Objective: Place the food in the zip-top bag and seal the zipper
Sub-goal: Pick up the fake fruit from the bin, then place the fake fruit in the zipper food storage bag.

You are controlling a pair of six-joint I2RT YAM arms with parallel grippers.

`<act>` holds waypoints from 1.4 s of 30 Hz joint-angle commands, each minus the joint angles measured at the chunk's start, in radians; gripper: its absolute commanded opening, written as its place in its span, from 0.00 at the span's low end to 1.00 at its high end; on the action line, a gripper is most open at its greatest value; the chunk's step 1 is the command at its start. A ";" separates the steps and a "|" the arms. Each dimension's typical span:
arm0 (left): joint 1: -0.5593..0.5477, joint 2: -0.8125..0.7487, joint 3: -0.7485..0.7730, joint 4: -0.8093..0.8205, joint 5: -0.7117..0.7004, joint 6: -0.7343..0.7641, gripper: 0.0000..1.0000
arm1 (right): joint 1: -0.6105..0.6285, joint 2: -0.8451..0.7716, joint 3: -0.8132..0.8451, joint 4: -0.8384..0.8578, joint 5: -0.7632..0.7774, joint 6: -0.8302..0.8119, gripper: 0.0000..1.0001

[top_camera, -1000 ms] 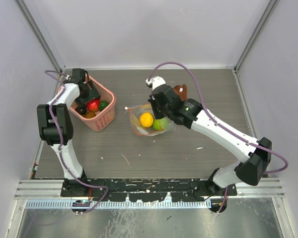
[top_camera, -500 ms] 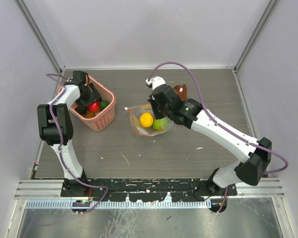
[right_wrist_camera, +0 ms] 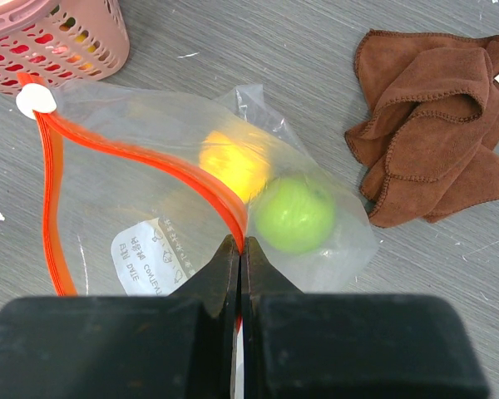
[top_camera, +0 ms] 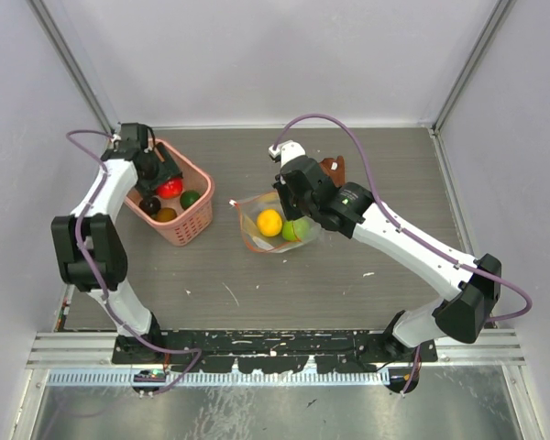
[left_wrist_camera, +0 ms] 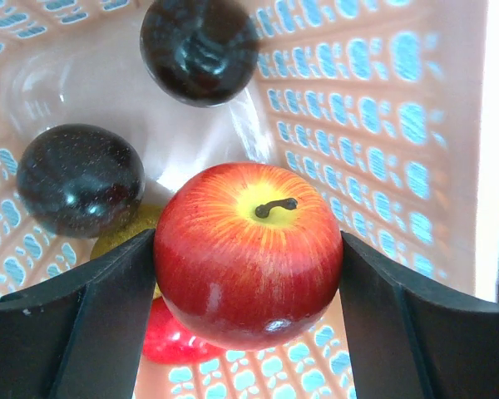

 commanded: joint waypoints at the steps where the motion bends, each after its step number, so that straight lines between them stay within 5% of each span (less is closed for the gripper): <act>1: 0.004 -0.129 -0.025 0.009 0.021 0.005 0.56 | -0.005 -0.029 0.018 0.054 -0.001 0.012 0.00; 22: -0.084 -0.647 -0.307 0.211 0.282 0.043 0.53 | -0.003 -0.023 0.035 0.058 0.006 0.011 0.00; 31: -0.274 -0.803 -0.389 0.332 0.343 0.053 0.51 | -0.003 -0.021 0.039 0.061 -0.007 0.011 0.00; 42: -0.570 -0.926 -0.566 0.573 0.234 0.040 0.50 | -0.003 -0.024 0.029 0.078 -0.038 0.023 0.00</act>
